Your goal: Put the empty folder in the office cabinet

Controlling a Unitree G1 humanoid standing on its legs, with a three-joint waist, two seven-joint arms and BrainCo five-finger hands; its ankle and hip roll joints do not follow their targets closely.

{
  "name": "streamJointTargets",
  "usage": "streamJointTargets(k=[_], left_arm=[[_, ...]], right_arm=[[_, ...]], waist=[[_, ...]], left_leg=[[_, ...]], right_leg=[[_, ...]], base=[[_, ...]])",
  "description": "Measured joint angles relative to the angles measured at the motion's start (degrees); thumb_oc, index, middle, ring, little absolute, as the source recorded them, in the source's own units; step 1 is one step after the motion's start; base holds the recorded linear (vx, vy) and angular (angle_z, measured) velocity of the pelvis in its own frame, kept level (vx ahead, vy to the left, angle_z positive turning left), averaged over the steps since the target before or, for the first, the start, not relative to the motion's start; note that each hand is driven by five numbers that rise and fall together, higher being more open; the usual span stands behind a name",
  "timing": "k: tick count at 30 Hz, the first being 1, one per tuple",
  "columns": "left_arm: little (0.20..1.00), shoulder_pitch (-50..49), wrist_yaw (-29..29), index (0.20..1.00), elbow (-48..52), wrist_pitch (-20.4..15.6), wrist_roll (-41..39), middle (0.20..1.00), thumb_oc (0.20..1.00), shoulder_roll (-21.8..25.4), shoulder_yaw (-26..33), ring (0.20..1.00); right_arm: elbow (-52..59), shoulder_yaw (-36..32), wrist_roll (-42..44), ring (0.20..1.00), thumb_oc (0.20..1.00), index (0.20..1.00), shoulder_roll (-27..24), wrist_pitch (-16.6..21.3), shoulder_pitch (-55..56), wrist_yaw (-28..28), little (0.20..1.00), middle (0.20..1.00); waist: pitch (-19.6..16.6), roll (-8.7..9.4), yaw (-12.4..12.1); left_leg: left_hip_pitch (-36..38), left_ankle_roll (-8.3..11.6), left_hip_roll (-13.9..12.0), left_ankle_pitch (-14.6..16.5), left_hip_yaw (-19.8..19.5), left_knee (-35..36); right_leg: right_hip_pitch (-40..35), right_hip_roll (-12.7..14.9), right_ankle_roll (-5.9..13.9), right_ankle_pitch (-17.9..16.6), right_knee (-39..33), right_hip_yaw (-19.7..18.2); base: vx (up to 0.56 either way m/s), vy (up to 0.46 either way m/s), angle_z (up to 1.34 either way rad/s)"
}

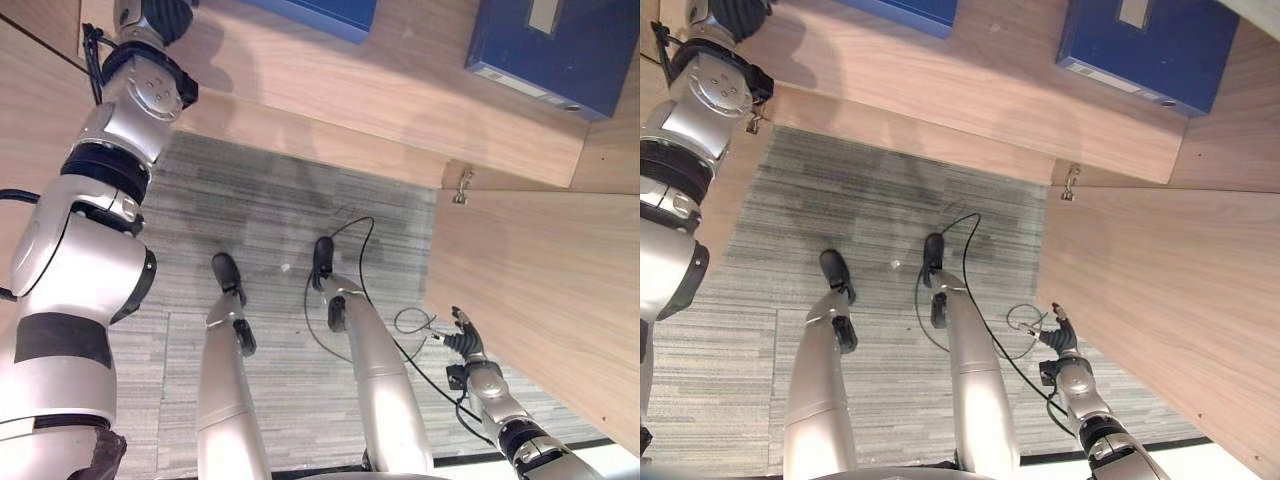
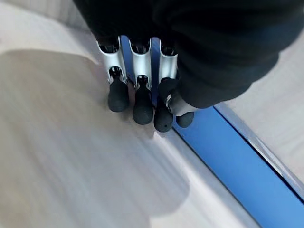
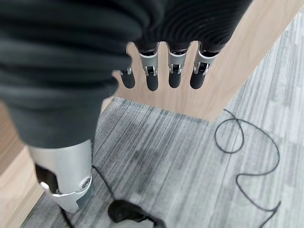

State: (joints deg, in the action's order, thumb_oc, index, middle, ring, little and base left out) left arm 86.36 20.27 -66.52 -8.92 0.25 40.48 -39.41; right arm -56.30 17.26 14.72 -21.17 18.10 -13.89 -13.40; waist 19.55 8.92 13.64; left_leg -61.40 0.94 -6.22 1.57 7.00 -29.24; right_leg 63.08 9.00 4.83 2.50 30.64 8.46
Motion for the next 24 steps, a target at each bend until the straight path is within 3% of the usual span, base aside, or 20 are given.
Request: streamJointTargets(k=[5,7,19,24], left_arm=[[0.200,4.15,-1.16,0.200,-1.95,0.30,-0.43,0.200,0.200,0.82,-3.88,0.200],[0.200,5.49,-1.49,0.200,-1.96,0.29,-0.43,0.200,0.200,0.79,-5.73,0.200],[0.200,11.70,-2.84,0.200,-2.06,0.25,-5.97,0.200,0.200,2.32,-8.00,0.200],[0.200,12.46,-2.99,0.200,-2.75,0.20,-9.71,0.200,0.200,2.36,-7.64,0.200]], right_arm=[[-0.08,-0.39,1.11,1.000,1.000,1.000,-0.04,0.10,0.00,0.14,1.000,1.000],[-0.15,-1.35,2.15,1.000,1.000,1.000,0.02,0.10,0.18,0.15,1.000,1.000],[-0.38,-3.90,3.49,1.000,1.000,1.000,0.00,0.03,-0.20,0.04,1.000,1.000],[-0.38,-3.97,4.39,1.000,1.000,1.000,-0.09,0.00,-0.25,-0.10,1.000,1.000]], waist=[[-0.69,-0.31,-0.15],[-2.74,-1.29,0.04],[-3.28,-2.10,-0.04],[-4.02,-3.55,0.07]], left_leg=[[-0.68,-0.38,0.08,0.36,0.38,-0.35],[-2.64,-0.53,0.09,0.46,0.48,-0.61],[-2.67,-0.95,0.17,0.84,3.20,1.38],[-2.17,-1.16,0.76,0.52,3.87,3.49]], right_leg=[[0.49,0.20,0.19,-0.15,-0.18,-0.18],[2.17,0.19,0.31,-0.55,-0.47,-0.21],[2.29,-0.36,1.40,-3.47,-5.93,-2.61],[1.62,-0.42,1.79,-5.22,-9.64,-3.47]], base=[[0.01,0.023,-0.01],[0.02,0.004,-0.02],[0.05,0.044,-0.08],[0.04,0.042,-0.07]])
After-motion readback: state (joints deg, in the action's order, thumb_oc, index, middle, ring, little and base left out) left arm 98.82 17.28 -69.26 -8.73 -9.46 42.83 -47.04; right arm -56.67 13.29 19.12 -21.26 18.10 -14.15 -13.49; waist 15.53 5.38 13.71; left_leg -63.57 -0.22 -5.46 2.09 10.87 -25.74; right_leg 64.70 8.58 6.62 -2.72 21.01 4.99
